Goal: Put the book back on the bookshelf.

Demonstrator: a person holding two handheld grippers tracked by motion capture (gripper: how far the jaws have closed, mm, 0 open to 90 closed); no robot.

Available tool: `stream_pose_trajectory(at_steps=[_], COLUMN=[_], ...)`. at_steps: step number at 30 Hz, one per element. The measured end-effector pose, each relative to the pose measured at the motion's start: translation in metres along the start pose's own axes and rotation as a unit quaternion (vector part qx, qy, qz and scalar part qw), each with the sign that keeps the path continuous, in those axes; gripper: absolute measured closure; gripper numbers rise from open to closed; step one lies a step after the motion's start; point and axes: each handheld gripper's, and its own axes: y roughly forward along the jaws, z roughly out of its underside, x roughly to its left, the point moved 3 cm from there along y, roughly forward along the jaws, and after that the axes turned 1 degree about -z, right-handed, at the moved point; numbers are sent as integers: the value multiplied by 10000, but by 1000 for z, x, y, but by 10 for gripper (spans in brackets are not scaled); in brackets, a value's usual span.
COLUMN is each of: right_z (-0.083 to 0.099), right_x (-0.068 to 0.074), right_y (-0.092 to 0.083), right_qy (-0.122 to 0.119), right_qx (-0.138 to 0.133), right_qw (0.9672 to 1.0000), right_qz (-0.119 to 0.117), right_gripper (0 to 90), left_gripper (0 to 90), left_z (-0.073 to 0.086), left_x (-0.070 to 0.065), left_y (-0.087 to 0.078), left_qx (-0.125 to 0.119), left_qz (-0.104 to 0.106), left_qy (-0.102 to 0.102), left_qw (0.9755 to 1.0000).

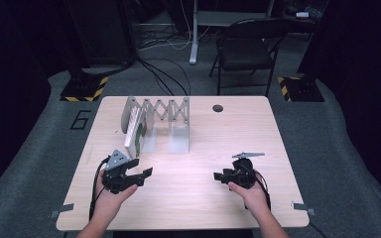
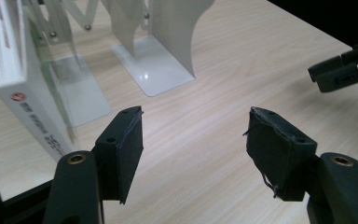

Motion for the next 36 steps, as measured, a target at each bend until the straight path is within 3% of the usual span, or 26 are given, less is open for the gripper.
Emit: stream_pose_trajectory(at_steps=[10,22,26,30,36], right_z=[1,2,2,2,3], right_x=[0,2,2,2,2], right_y=[1,3,4,5,7], right_qy=[-10,-21,-27,-125,-165], right_qx=[15,94,100,43,67], right_qw=[10000,9999,9999,9999,9998], right_qz=[8,49,55,88,101], right_gripper=[483,483,483,483,482], left_gripper=[364,371,372,375,378], left_z=[19,37,42,47,50], left_x=[-3,2,4,5,5], left_y=[13,21,24,28,33], left_qx=[88,80,113,229,277], left_qz=[229,241,241,200,172], left_qy=[68,-9,60,263,298], left_qw=[9997,9997,9996,9992,9990])
